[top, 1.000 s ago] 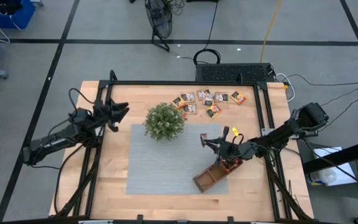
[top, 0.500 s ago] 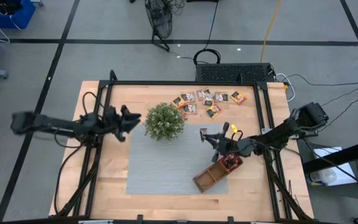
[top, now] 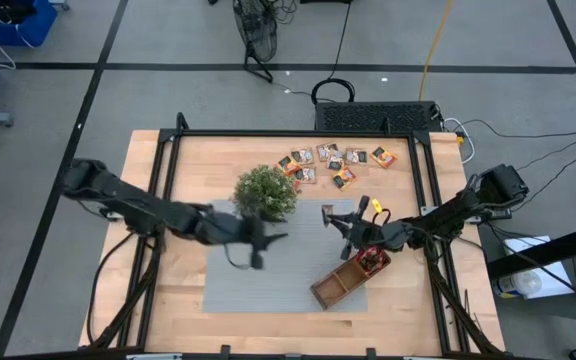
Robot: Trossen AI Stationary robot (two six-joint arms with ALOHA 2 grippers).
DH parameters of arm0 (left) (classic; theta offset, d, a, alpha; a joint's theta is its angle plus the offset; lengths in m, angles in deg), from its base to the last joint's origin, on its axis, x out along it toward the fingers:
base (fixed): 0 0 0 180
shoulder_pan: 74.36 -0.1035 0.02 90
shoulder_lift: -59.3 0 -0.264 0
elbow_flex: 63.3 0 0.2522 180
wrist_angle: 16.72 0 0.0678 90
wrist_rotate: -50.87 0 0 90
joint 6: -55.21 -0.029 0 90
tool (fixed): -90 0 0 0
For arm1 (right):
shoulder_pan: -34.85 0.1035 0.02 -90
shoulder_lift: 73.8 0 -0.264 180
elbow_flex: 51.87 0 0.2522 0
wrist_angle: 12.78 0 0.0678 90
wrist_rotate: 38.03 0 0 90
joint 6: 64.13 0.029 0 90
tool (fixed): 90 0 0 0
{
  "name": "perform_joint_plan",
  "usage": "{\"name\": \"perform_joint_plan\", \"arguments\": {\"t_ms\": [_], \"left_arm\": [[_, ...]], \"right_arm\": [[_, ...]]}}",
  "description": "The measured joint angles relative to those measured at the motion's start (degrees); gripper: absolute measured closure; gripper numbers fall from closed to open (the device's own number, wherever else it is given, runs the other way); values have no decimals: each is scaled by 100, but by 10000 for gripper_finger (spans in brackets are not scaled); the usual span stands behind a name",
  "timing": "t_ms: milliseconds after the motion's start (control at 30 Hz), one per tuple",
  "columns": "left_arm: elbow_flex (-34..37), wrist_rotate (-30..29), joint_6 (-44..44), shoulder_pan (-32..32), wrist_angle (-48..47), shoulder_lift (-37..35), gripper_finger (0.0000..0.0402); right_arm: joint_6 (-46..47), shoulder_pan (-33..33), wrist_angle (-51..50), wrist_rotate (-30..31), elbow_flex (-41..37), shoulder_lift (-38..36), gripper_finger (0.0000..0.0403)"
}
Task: Pick & Place Tea
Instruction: Put the apple tea sachet into the brown organizer
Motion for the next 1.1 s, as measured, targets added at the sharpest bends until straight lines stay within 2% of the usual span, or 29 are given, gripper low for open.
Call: {"name": "perform_joint_plan", "arguments": {"t_ms": [67,200,333,400,533,733,900,1100], "left_arm": [[-677,-513,-197,177,-481,507,254],[-1640,-1212,124,216,-632,1288,254],[-2280,-1194,1044,-42,-173,1840,254],[-2541,-959,1450,-209,-52,2100,254],[-2817,-558,1940,-547,-90,2447,254],[-2871,-558,2553,-973,-295,2536,254],[-2871,-558,2689,-1145,-734,2486,254],[-2871,-515,2840,-1238,-717,2485,254]], "right_arm": [[-204,1,77,142,0,0,399],[-1299,-39,486,1060,0,-2,400],[-2440,-101,1029,1195,0,-2,401],[-2894,-101,1255,1181,0,-2,401],[-3369,-103,1321,1192,0,-2,402],[-3530,-105,1368,1241,0,-2,402],[-3784,-109,1694,1498,0,-5,402],[-3707,-114,1764,1211,-2,-4,402]]}}
